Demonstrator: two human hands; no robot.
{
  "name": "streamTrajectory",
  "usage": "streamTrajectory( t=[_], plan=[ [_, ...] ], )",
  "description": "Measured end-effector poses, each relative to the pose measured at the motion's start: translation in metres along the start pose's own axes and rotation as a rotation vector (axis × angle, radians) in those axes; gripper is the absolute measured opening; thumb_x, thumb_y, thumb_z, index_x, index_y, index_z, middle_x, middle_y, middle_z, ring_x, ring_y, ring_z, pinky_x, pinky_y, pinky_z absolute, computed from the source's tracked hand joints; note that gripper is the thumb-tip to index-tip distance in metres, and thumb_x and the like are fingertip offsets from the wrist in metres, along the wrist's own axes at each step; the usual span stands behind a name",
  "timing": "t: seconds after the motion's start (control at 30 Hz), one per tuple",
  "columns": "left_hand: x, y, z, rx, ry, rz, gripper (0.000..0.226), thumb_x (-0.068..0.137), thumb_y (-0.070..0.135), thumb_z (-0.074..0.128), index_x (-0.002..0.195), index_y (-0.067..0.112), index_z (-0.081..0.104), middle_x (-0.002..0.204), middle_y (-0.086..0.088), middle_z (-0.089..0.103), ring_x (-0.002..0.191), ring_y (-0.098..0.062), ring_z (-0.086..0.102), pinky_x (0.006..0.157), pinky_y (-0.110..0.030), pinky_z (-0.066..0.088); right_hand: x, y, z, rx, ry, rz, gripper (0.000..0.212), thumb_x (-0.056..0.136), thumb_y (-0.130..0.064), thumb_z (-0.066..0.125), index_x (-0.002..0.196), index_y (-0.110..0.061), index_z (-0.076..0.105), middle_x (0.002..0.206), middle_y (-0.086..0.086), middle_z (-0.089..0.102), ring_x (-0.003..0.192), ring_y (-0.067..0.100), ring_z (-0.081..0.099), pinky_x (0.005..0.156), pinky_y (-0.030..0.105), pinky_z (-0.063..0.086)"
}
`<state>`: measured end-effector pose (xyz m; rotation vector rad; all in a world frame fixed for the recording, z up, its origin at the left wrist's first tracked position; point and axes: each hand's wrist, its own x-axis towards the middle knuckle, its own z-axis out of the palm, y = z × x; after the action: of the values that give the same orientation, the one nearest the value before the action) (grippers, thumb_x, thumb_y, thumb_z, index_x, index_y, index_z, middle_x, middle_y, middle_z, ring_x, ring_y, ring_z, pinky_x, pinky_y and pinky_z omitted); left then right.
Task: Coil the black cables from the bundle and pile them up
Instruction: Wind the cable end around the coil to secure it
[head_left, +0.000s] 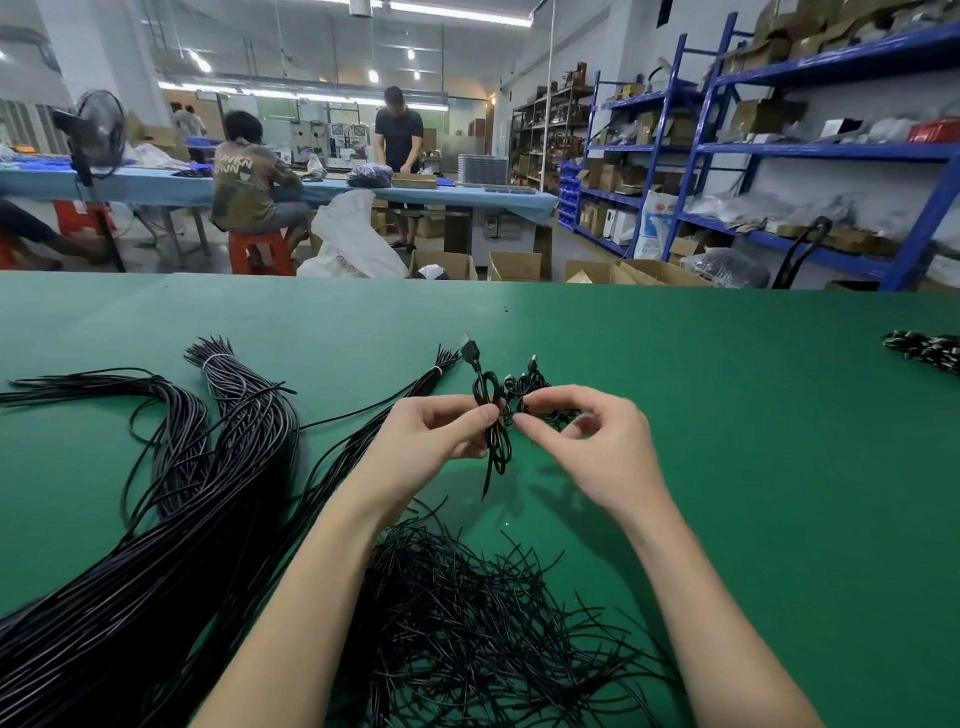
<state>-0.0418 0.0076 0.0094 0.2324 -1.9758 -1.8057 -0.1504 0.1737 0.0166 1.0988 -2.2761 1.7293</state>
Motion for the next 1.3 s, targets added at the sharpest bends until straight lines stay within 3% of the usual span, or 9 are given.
streamTrajectory(
  t=[0.17, 0.4, 0.57, 0.63, 0.7, 0.87, 1.03, 1.17, 1.3],
  plan=[
    [0.001, 0.0, -0.001, -0.146, -0.05, -0.056, 0.035, 0.08, 0.035, 0.075, 0.102, 0.008, 0.079, 0.077, -0.006, 0.062, 0.071, -0.012, 0.059, 0.075, -0.02, 0.053, -0.003, -0.001, -0.002, -0.214, 0.009, -0.3, 0.016, 0.08, -0.054, 0.075, 0.089, -0.041, 0.079, 0.095, -0.03, 0.071, 0.057, 0.011, 0.06, 0.061, 0.031, 0.055],
    [0.0, 0.003, 0.0, -0.173, -0.074, -0.048, 0.032, 0.081, 0.033, 0.073, 0.103, 0.01, 0.079, 0.074, -0.001, 0.063, 0.071, -0.01, 0.057, 0.075, -0.02, 0.052, -0.004, -0.006, 0.001, -0.29, 0.038, -0.318, 0.018, 0.086, -0.054, 0.07, 0.083, -0.039, 0.079, 0.087, -0.027, 0.071, 0.057, 0.01, 0.059, 0.058, 0.028, 0.051],
    [-0.003, 0.009, -0.002, 0.032, -0.076, 0.111, 0.021, 0.088, 0.018, 0.074, 0.109, 0.021, 0.079, 0.106, 0.001, 0.077, 0.102, -0.012, 0.071, 0.089, -0.022, 0.055, -0.001, -0.011, 0.008, 0.262, -0.116, 0.27, 0.019, 0.09, -0.021, 0.074, 0.072, -0.019, 0.078, 0.065, -0.006, 0.069, 0.044, 0.004, 0.04, 0.044, 0.015, 0.03],
    [-0.003, 0.011, -0.002, 0.189, -0.09, 0.164, 0.02, 0.089, 0.017, 0.074, 0.108, 0.023, 0.079, 0.105, 0.005, 0.077, 0.104, -0.009, 0.069, 0.093, -0.022, 0.053, -0.001, -0.012, 0.007, 0.634, -0.26, 0.643, 0.013, 0.085, -0.015, 0.072, 0.072, -0.012, 0.074, 0.07, -0.001, 0.068, 0.041, 0.003, 0.036, 0.037, 0.014, 0.023],
    [-0.003, 0.013, 0.0, 0.213, -0.101, 0.163, 0.019, 0.09, 0.018, 0.073, 0.104, 0.03, 0.079, 0.101, 0.009, 0.077, 0.095, -0.003, 0.069, 0.086, -0.016, 0.051, -0.001, -0.01, 0.006, 0.854, -0.33, 0.79, 0.008, 0.078, -0.016, 0.072, 0.071, -0.012, 0.072, 0.072, 0.0, 0.066, 0.04, 0.003, 0.033, 0.035, 0.013, 0.02],
    [-0.003, 0.006, -0.002, 0.078, -0.016, 0.015, 0.013, 0.092, 0.025, 0.071, 0.101, 0.024, 0.08, 0.078, 0.008, 0.07, 0.073, -0.007, 0.061, 0.083, -0.022, 0.056, 0.0, -0.008, -0.001, 0.155, -0.286, 0.345, 0.005, 0.088, -0.031, 0.076, 0.087, -0.026, 0.078, 0.089, -0.01, 0.077, 0.048, 0.008, 0.051, 0.048, 0.016, 0.042],
    [-0.001, 0.005, -0.001, 0.006, -0.032, -0.054, 0.015, 0.093, 0.025, 0.07, 0.096, 0.014, 0.08, 0.068, 0.006, 0.059, 0.071, -0.011, 0.056, 0.086, -0.03, 0.055, -0.001, -0.005, -0.001, -0.205, -0.173, -0.161, 0.019, 0.081, -0.038, 0.08, 0.098, -0.041, 0.072, 0.095, -0.023, 0.069, 0.055, 0.008, 0.057, 0.064, 0.024, 0.054],
    [-0.002, 0.003, -0.002, 0.002, -0.078, -0.051, 0.017, 0.092, 0.026, 0.071, 0.101, 0.015, 0.08, 0.07, 0.009, 0.061, 0.072, -0.008, 0.056, 0.083, -0.024, 0.052, -0.004, -0.007, 0.001, -0.402, -0.05, -0.265, 0.023, 0.081, -0.063, 0.064, 0.087, -0.044, 0.074, 0.089, -0.03, 0.067, 0.065, 0.006, 0.06, 0.062, 0.022, 0.045],
    [-0.002, 0.005, 0.0, -0.037, -0.057, -0.007, 0.017, 0.091, 0.024, 0.072, 0.106, 0.023, 0.08, 0.092, 0.008, 0.076, 0.082, -0.006, 0.066, 0.084, -0.02, 0.052, -0.004, -0.004, 0.006, -0.217, 0.015, -0.177, 0.01, 0.083, -0.048, 0.077, 0.078, -0.04, 0.077, 0.072, -0.03, 0.067, 0.051, 0.008, 0.052, 0.055, 0.02, 0.046]
  ],
)
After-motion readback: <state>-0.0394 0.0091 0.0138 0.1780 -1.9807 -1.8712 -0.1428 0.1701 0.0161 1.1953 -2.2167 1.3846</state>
